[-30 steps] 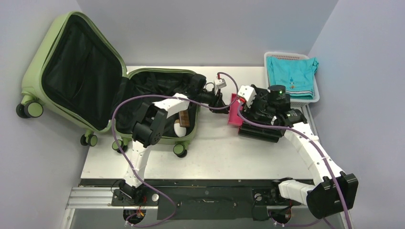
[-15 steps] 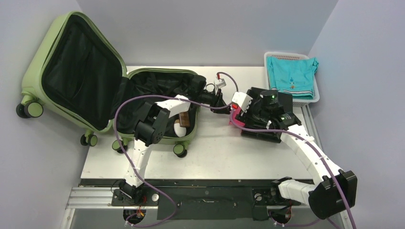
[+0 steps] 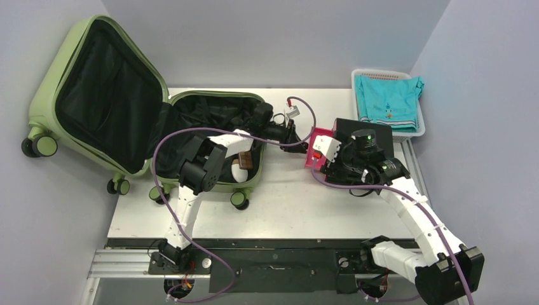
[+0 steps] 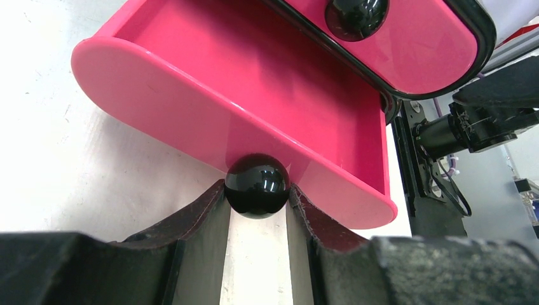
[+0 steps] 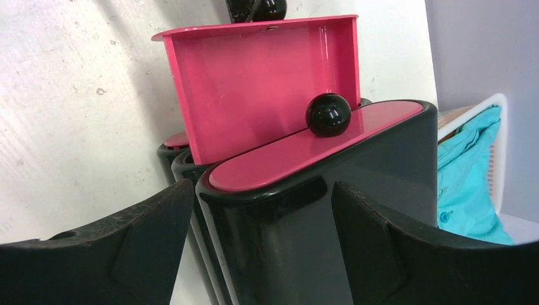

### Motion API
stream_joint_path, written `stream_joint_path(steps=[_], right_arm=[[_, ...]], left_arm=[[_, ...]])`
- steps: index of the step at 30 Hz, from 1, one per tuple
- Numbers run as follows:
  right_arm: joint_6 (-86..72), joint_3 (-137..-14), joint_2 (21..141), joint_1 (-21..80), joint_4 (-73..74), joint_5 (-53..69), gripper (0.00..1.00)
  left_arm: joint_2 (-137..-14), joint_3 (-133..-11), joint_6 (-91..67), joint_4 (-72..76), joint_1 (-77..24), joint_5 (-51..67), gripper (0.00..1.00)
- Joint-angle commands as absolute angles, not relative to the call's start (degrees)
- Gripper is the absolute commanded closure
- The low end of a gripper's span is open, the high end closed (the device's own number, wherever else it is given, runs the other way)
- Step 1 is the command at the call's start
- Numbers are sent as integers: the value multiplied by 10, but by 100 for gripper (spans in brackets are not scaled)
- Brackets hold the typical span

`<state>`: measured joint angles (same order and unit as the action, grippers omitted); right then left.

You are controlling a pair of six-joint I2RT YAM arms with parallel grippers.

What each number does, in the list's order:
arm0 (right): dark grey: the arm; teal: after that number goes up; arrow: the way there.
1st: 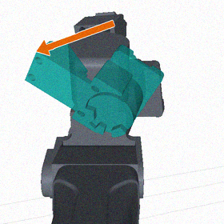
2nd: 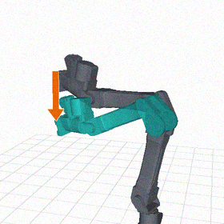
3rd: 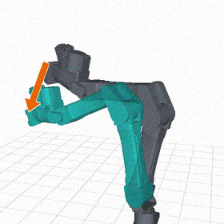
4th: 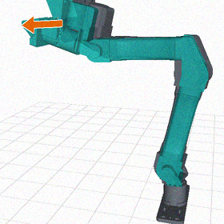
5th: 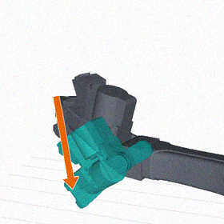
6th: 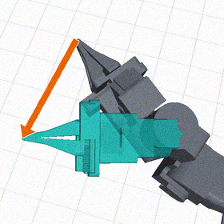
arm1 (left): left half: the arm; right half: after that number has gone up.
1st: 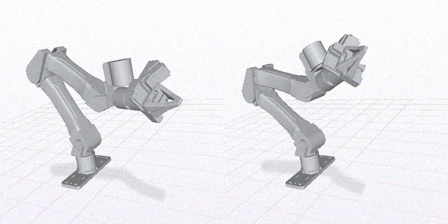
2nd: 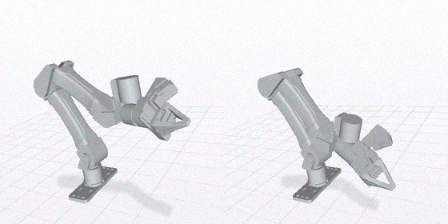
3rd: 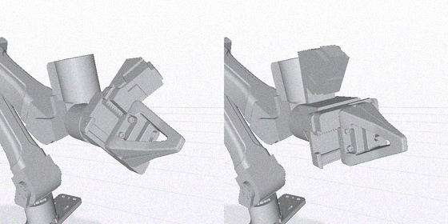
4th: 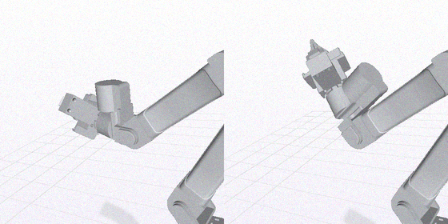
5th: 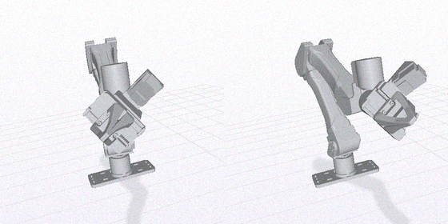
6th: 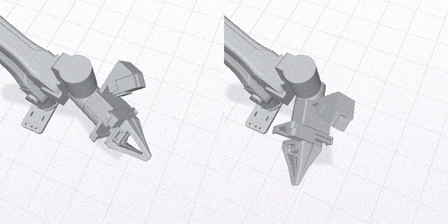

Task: Open, take out, and arrange the luggage
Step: Open the drawer in the storage box.

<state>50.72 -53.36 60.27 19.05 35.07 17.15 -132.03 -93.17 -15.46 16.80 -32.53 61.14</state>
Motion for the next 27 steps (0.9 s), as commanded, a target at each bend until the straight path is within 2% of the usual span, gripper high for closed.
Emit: stream_joint_path(steps=[1, 14, 27], right_arm=[[476, -537, 605, 184, 330, 154, 25], [451, -526, 625, 172, 293, 150, 23], [487, -516, 619, 161, 327, 181, 23]], left_arm=[[-1289, -926, -169, 237, -328, 602, 73], [-1251, -875, -159, 244, -315, 596, 77], [-1289, -947, -133, 200, -306, 585, 70]])
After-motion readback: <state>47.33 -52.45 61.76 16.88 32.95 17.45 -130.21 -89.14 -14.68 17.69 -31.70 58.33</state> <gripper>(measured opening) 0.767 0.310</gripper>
